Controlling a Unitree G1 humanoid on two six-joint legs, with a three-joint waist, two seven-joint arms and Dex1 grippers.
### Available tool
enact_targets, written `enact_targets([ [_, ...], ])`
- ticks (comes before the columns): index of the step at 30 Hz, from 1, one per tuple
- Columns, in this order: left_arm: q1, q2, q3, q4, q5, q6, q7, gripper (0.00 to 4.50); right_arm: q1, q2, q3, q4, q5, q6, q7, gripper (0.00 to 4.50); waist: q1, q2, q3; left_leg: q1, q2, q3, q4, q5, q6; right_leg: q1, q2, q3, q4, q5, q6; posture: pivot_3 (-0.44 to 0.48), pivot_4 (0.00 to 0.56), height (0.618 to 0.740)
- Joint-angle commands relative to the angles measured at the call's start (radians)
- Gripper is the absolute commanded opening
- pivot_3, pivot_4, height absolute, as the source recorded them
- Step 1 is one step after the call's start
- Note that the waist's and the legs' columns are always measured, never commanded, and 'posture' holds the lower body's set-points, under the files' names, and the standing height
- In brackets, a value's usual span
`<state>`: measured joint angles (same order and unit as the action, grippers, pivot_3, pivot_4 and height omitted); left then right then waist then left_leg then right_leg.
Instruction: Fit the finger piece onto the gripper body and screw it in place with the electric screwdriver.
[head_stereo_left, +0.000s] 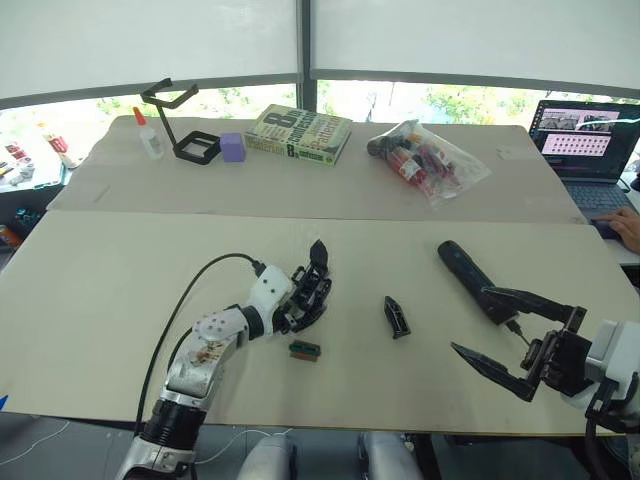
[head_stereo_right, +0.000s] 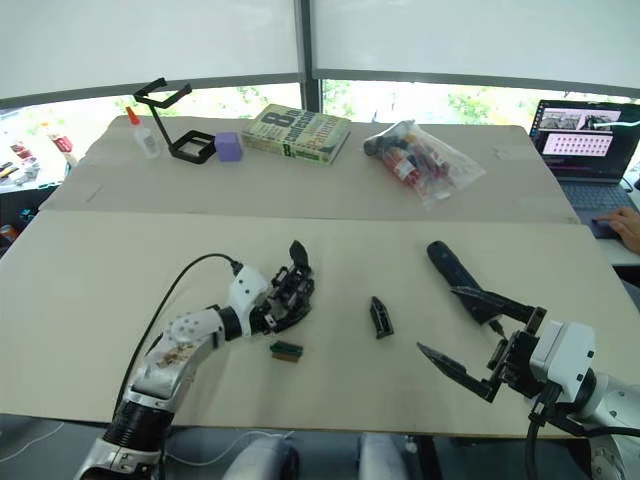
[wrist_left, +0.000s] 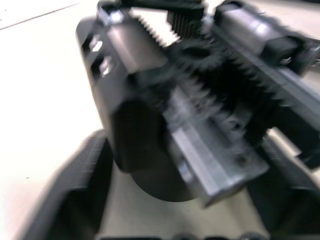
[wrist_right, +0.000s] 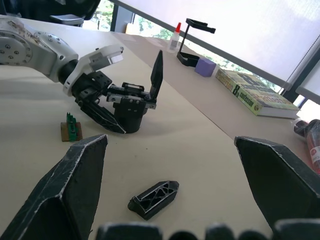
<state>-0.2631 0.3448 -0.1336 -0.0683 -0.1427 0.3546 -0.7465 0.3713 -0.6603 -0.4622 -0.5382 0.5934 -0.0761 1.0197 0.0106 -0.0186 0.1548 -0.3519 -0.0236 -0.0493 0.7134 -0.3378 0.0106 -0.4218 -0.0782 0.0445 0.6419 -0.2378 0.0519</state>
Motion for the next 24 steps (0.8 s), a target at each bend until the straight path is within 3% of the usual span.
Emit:
enact_targets([
  [1, -0.019, 0.041, 0.026, -0.016, -0.062, 0.006, -0.071, 4.46, 0.008, 0.0, -0.021, -0.021, 0.016, -0.002, -0.007, 4.5, 0.0, 0.0, 0.0, 0.0, 0.0, 0.0, 0.0, 0.0, 0.0, 0.0, 0.0, 0.0, 0.0, 0.0, 0.0, 0.0, 0.15, 0.74],
  [6, -0.077, 0.122, 0.051, 0.112, -0.083, -0.108, -0.186, 4.46, 0.009, -0.003, -0.022, -0.02, 0.017, 0.0, -0.009, 4.5, -0.001, 0.001, 0.0, 0.0, 0.0, 0.0, 0.0, 0.0, 0.0, 0.0, 0.0, 0.0, 0.0, 0.0, 0.0, 0.0, 0.15, 0.74],
  [10, -0.183, 0.206, 0.012, 0.317, -0.063, -0.231, -0.382, 4.46, 0.017, -0.005, -0.028, -0.025, 0.019, 0.004, -0.009, 4.5, -0.001, 0.001, 0.0, 0.001, -0.002, 0.0, 0.0, 0.0, 0.0, 0.001, 0.0, -0.001, 0.0, 0.0, 0.0, 0.0, 0.15, 0.74],
  [21, -0.492, 0.116, -0.03, 0.871, -0.025, -0.558, -0.723, 4.46, 0.034, -0.014, -0.042, -0.038, 0.021, 0.007, -0.018, 4.5, -0.003, 0.0, 0.0, 0.0, -0.005, 0.001, 0.001, 0.0, 0.001, 0.0, 0.001, -0.002, 0.0, 0.0, 0.0, 0.0, 0.15, 0.74],
  [24, -0.553, 0.09, -0.045, 0.983, 0.006, -0.618, -0.765, 4.46, 0.042, -0.016, -0.05, -0.039, 0.022, 0.006, -0.016, 4.5, -0.003, 0.0, 0.0, 0.0, -0.005, 0.001, 0.001, 0.0, 0.001, 0.001, 0.001, -0.002, 0.0, 0.0, 0.0, 0.0, 0.15, 0.74],
])
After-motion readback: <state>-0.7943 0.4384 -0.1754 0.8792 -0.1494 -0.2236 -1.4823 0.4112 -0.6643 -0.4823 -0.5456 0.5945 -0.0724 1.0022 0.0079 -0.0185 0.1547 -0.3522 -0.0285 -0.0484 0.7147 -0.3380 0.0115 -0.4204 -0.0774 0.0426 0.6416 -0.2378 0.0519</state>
